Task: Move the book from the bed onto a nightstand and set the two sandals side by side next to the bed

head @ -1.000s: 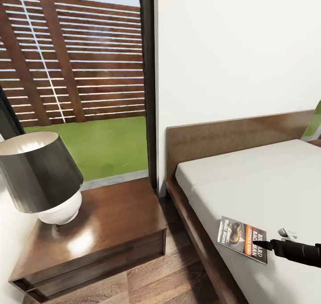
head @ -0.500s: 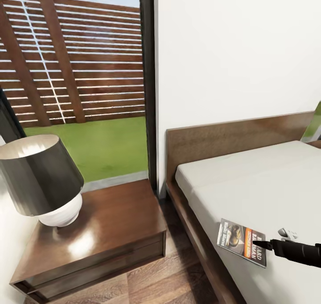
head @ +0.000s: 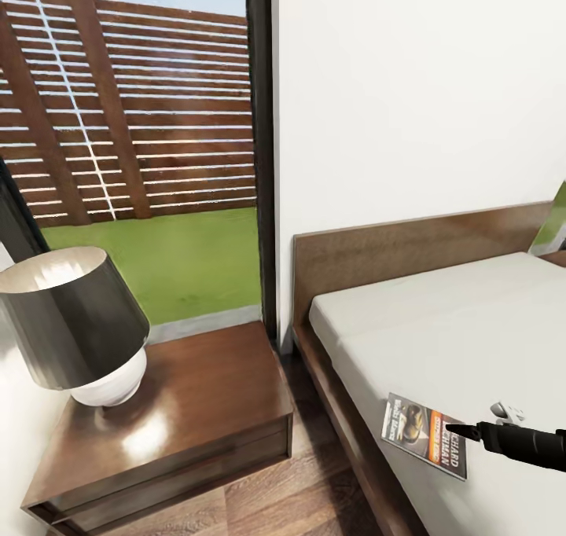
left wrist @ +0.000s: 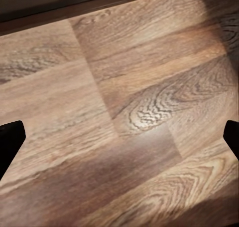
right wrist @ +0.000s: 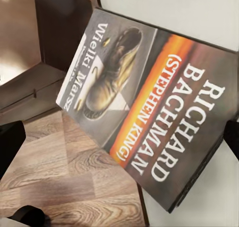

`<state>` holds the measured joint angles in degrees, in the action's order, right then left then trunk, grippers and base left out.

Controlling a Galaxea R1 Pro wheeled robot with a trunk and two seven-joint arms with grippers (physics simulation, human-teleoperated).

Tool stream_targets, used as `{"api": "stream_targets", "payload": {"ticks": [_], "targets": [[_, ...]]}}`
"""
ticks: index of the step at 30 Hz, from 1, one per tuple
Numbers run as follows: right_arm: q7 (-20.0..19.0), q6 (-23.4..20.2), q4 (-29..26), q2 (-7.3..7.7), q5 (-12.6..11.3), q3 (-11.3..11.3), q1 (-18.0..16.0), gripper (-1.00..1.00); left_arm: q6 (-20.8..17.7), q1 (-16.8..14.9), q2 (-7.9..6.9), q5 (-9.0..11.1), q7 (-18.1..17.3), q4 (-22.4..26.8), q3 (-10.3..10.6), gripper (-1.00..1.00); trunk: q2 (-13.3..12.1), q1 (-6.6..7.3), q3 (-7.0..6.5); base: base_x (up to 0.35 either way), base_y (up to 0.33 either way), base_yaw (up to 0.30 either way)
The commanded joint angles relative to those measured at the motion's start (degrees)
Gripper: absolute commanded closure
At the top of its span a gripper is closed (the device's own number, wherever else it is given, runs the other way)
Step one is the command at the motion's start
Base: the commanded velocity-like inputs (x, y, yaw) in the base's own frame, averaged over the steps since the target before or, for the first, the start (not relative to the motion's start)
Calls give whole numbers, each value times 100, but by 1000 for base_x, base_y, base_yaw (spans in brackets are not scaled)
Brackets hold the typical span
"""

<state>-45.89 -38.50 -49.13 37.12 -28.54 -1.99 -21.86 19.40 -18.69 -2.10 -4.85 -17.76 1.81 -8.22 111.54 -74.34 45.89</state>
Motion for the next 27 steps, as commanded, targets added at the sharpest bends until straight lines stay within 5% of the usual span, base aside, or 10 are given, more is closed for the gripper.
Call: {"api": "stream_targets", "payload": {"ticks": [1, 19, 27], "targets": [[10, -35, 0, 6, -44, -14, -4, -100, 19, -3, -1, -51, -17, -5, -48, -100, -39, 23, -13, 0, 0, 0], [3, 187, -30, 6, -46, -13, -4, -100, 19, -3, -1, -51, -17, -5, -48, -100, -761, 419, -336, 0, 0, 0], [-2, 580, -667, 5, -45, -17, 22, -100, 19, -3, -1, -51, -17, -5, -48, -100, -1082, 594, -480, 0, 0, 0]]}}
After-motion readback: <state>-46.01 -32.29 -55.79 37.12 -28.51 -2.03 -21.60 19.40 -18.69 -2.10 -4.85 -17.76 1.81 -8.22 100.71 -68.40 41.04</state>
